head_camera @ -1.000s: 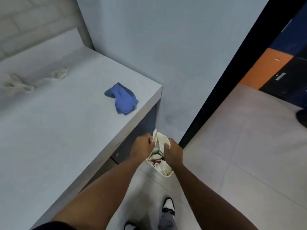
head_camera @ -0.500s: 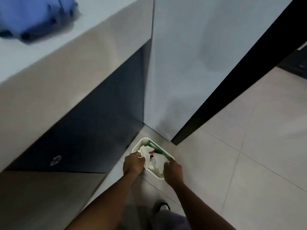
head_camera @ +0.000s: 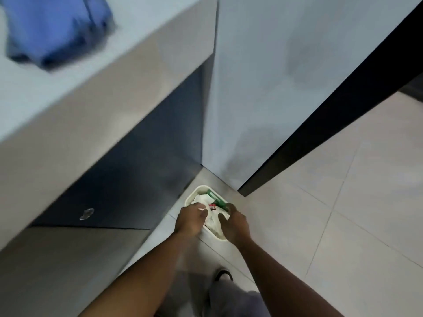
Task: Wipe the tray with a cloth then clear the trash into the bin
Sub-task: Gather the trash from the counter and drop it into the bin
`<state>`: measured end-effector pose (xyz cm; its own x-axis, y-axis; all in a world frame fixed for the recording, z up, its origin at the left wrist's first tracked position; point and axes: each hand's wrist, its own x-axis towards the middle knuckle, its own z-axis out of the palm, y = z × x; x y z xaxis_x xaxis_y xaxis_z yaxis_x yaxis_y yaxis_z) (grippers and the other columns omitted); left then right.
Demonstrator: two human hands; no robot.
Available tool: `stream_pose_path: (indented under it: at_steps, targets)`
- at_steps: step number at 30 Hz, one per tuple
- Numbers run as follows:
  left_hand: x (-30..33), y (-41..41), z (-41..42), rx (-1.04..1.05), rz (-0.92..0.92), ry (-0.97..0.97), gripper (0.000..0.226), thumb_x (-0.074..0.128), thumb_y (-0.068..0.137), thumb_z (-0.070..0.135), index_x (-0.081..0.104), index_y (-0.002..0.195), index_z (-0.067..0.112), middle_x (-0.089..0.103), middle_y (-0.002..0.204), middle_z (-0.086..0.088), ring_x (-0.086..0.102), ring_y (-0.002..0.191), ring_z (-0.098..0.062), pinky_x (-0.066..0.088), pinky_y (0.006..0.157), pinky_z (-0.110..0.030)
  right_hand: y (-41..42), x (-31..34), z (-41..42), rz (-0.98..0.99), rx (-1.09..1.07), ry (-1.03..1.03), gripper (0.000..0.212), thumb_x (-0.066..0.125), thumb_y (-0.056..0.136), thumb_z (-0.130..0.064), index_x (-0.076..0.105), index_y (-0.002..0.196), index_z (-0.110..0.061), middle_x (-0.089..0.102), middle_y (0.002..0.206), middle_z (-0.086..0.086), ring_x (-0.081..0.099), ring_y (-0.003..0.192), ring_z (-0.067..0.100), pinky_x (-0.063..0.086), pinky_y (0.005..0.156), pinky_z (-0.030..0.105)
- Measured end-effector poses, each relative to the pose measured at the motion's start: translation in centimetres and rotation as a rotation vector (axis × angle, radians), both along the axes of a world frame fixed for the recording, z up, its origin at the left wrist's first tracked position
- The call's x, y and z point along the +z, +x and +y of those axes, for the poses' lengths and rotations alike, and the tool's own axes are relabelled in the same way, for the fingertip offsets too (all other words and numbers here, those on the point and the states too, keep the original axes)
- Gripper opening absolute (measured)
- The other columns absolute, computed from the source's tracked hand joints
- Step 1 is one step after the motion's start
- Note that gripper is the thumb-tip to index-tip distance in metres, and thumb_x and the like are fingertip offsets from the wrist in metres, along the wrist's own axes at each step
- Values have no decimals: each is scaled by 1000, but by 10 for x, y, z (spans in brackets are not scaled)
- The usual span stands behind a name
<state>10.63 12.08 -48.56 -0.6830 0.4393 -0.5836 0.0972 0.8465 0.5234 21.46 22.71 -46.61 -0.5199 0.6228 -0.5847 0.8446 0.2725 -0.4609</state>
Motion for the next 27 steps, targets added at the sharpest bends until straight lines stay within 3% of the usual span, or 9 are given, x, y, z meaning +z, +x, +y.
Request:
stream_pose_path:
  at_steps: [2,6,10,13,16,21,24,27]
  targets:
    - [56,-5,10,-30,44,70,21,52,96,31,73,99,29,74,102,0,67,93,-22,52,77,-28,-12,55,3,67,6,9,41,52,95,-37,48,134,-26,68,121,5,65,107,27,53,91,38]
    - [187,-17,33,-40,129,256,28,46,102,34,71,108,24,75,99,2,64,80,-13,46,71,-21,-40,180,10,195,37,72,35,46,98,-40,50,131,-27,67,120,3,64,107,26,53,92,39]
    - [321,-37,42,-75,238,468,26,48,103,30,73,99,23,75,90,3,68,79,-12,45,68,-14,-66,310,21,391,79,162,22,44,96,-27,54,115,-24,69,106,4,64,97,26,51,81,37]
    - [413,-59,33,-101,327,585,27,47,104,27,72,97,23,73,91,4,65,79,-9,44,69,-19,-88,397,22,513,175,253,22,47,95,-24,58,114,-22,68,107,2,64,97,23,53,84,39]
    - [487,-89,3,-82,412,652,30,44,106,26,71,102,13,73,95,1,66,83,-13,50,75,-31,-124,467,5,610,238,312,30,51,96,-25,58,126,-22,67,117,1,63,104,20,51,88,32]
    - [551,-146,-100,29,579,675,19,54,100,25,72,97,19,74,90,7,68,83,-11,54,81,-31,-194,523,-74,732,383,321,26,52,96,-36,60,118,-27,68,110,-4,64,98,17,52,83,33]
    - [549,-172,-177,141,627,606,15,58,96,24,73,96,20,74,92,13,68,84,-5,54,83,-29,-227,520,-135,733,510,267,28,55,95,-38,61,120,-27,68,108,-4,64,94,14,48,79,26]
    - [537,-199,-245,241,667,475,15,58,95,24,72,97,20,73,94,13,67,85,-5,55,84,-29,-262,511,-183,679,646,217,30,57,95,-36,59,123,-26,66,114,-2,64,95,17,50,81,28]
